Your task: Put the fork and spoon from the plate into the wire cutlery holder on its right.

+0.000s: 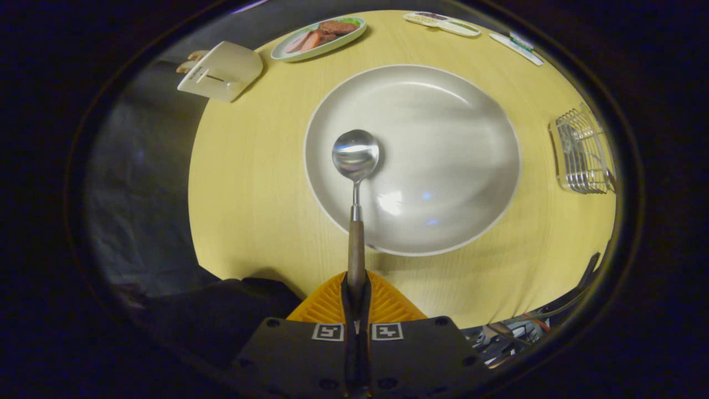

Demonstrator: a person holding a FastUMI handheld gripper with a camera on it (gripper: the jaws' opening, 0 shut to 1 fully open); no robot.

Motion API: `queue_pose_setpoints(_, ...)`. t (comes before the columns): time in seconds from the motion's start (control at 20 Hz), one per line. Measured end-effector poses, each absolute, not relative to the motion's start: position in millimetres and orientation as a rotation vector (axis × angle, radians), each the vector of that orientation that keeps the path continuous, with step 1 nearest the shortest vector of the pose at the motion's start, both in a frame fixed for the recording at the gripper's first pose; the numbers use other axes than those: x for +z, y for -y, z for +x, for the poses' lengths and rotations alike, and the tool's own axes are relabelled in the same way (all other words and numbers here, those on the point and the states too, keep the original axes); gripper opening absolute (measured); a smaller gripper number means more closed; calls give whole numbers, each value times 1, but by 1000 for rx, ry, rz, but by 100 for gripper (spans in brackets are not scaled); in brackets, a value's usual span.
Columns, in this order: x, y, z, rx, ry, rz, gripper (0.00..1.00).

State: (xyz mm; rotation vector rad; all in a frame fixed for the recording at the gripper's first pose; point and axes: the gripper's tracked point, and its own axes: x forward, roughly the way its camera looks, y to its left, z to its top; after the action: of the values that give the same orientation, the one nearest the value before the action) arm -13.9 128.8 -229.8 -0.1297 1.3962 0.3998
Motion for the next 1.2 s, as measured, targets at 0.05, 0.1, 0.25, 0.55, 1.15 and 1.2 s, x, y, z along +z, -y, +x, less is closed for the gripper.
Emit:
queue_pose_setpoints(0.05, -223, -129, -16, 402, -1393, -115, 4)
queue_pose_setpoints(0.1, -217, -126, -18, 405, -1391, -109, 4)
queue_pose_setpoints(0.25, -194, -116, -18, 400, -1370, -88, 4)
queue_pose_setpoints(0.55, -136, -77, -5, 341, -1309, -67, 4)
queue_pose_setpoints(1.15, -94, 47, 44, 74, -1287, -6, 4)
queue_pose_setpoints(1.2, -96, 53, 46, 61, -1295, -17, 4)
